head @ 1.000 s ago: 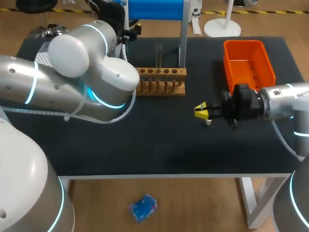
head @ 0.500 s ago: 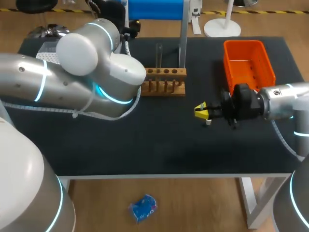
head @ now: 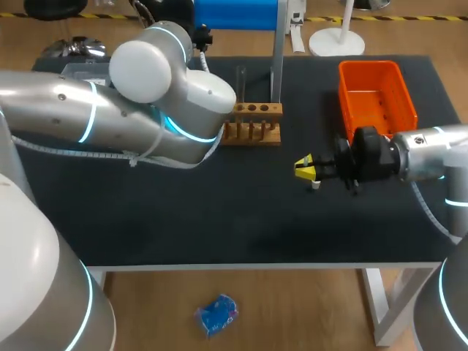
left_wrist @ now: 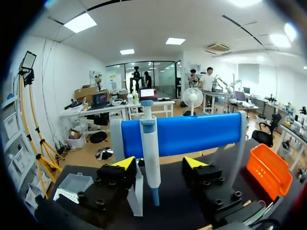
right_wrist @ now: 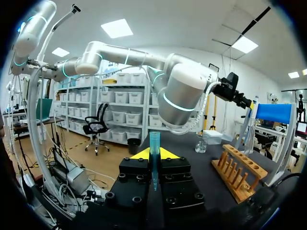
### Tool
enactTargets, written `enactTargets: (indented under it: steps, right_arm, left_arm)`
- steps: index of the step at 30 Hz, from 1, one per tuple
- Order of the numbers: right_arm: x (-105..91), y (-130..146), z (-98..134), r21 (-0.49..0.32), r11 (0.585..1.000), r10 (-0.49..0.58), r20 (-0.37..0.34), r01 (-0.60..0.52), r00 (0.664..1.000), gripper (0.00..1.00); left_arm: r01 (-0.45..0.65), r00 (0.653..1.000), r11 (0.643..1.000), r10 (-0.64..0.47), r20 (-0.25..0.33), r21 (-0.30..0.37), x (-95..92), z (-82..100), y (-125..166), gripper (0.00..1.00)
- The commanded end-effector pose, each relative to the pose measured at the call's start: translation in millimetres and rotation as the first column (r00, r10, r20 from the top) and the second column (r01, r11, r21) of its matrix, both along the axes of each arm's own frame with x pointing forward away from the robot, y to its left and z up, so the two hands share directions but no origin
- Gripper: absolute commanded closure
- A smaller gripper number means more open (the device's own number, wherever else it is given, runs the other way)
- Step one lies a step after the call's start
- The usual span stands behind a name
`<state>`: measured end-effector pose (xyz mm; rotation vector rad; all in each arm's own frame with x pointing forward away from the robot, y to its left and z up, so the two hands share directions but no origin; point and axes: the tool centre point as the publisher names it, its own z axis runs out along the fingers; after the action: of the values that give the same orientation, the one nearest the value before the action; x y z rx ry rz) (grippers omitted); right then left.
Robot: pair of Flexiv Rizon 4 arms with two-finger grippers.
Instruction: Invert the test tube, pick up the pipette, mount the tip to pipette, aspirate from beaker and dispense into the tube, eject the tip, return the pipette, and cap with the stopper.
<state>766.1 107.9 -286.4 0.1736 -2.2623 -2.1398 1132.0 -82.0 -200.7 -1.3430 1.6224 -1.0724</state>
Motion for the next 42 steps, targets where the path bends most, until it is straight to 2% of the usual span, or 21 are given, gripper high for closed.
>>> enactTargets:
  steps: [1,5,15,25,32,42]
  right_arm:
    - [-0.8,0,1,-0.002,1.000,-0.001,0.001,0.001,1.000,1.00]
    - [-0.8,0,1,-0.002,1.000,-0.001,0.001,0.001,1.000,1.00]
    - [-0.8,0,1,-0.002,1.000,-0.001,0.001,0.001,1.000,1.00]
    - [-0.8,0,1,-0.002,1.000,-0.001,0.001,0.001,1.000,1.00]
    - [-0.8,0,1,-0.002,1.000,-0.001,0.001,0.001,1.000,1.00]
    - [-0.8,0,1,-0.002,1.000,-0.001,0.001,0.001,1.000,1.00]
  left_arm:
    - [-0.022,1.000,1.000,0.022,0.011,0.010,9.0,-4.9,-4,0.59]
    - [-0.030,1.000,0.999,0.030,0.010,0.013,13.9,-6.8,-3,0.60]
    - [-0.048,0.999,0.999,0.048,0.005,0.020,19.8,-13.4,0,0.52]
    - [-0.048,0.999,0.999,0.048,0.007,0.023,31.7,-14.8,1,0.51]
    - [-0.042,0.999,0.998,0.042,0.006,0.035,41.8,-15.5,3,0.56]
    - [-0.061,0.998,0.998,0.061,-0.002,0.036,56.4,-23.9,5,0.55]
